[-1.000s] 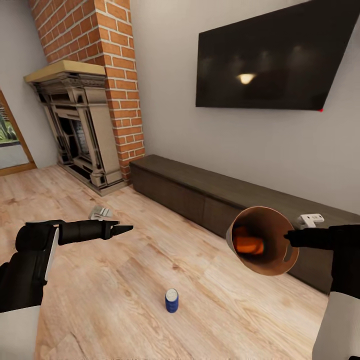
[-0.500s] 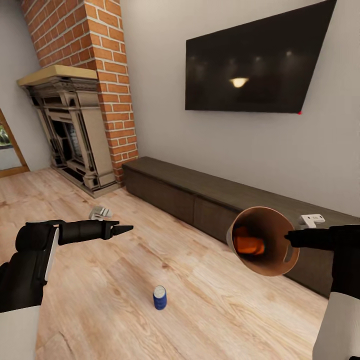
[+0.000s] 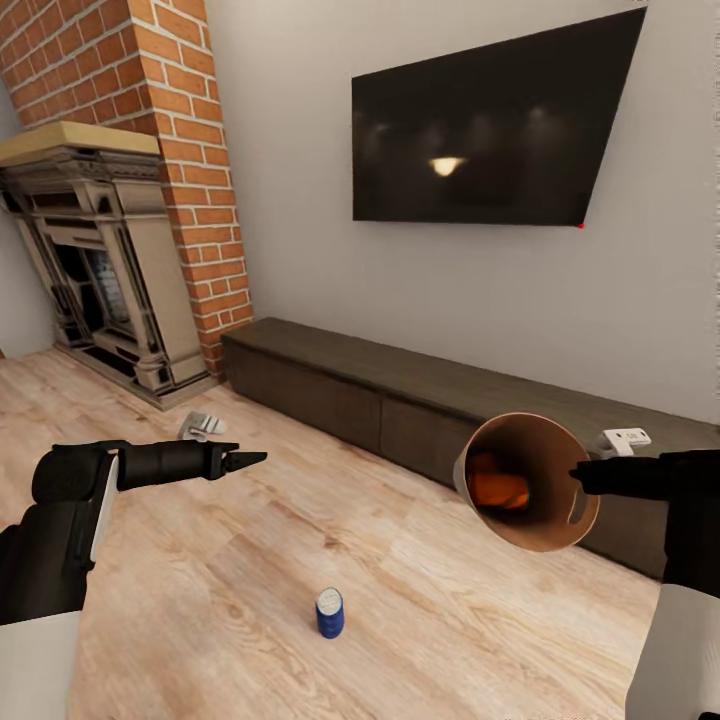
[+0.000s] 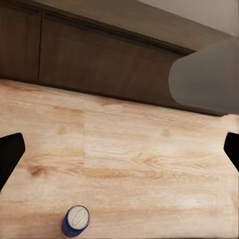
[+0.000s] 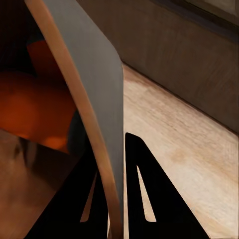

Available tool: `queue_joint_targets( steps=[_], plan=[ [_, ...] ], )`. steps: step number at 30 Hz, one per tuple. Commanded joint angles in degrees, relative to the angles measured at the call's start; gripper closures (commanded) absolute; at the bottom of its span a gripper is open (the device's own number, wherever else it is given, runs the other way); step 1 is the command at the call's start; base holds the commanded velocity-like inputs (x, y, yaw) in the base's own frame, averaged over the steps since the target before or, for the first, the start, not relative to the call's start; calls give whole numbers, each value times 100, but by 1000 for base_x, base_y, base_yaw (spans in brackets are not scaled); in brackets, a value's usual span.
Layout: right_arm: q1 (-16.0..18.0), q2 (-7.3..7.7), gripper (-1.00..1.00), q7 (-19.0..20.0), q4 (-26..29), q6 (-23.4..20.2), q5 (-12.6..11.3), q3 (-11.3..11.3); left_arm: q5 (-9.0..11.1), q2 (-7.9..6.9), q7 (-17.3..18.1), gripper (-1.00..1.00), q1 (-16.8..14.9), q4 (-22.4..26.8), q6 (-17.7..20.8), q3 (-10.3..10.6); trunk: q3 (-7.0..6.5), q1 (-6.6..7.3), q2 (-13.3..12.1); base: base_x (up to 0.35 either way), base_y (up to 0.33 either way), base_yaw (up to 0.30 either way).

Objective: Put the three can of soda from the living room inside the tash can in the kitchen.

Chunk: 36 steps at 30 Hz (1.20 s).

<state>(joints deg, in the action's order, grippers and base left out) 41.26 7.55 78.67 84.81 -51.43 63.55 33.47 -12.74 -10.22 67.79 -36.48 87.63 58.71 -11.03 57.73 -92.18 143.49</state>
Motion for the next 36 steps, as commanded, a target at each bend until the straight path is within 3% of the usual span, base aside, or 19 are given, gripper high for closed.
queue_joint_targets(
  steps=[1,13,16,19,21,25,27,28,31,32,36],
  plan=[
    [1,0,100,32,0,-43,-27,1,0,1,-6,-100,1,0,0,5,-1,1,1,37,271,-251],
    [4,18,100,26,0,-43,-20,10,-14,2,-54,-100,1,-3,32,310,-1,1,1,9,184,-237],
    [0,15,100,22,6,-47,-19,10,-16,2,-147,-100,1,-7,39,332,-1,1,1,0,119,-179],
    [-2,11,100,13,8,-50,-18,11,-17,4,-490,-100,1,-8,50,381,-1,1,1,0,73,-95],
    [-3,7,100,3,18,-54,-16,11,-17,7,-766,-100,1,-9,56,473,-1,1,1,0,31,-39],
    [-1,-2,100,-15,76,-83,4,11,-18,46,-1718,-100,1,-13,66,617,-1,1,1,0,11,-14],
    [-2,2,100,-27,95,-119,36,11,-18,191,-2381,-100,1,-83,69,652,-1,1,1,0,3,-4],
    [-2,9,100,-31,121,-206,52,8,-18,336,-2855,-100,1,-171,69,729,-1,1,1,0,1,-2],
    [-1,31,100,-27,257,-332,65,5,-18,476,-3324,-100,1,-286,70,938,-1,1,1,0,0,0],
    [0,50,100,-19,375,-409,70,4,-18,549,-3611,-100,1,-362,70,1124,-1,1,1,0,0,0],
    [7,115,100,-4,544,-570,159,8,-2,705,-4126,-100,1,-594,65,1513,-1,1,1,0,0,0]
  ],
)
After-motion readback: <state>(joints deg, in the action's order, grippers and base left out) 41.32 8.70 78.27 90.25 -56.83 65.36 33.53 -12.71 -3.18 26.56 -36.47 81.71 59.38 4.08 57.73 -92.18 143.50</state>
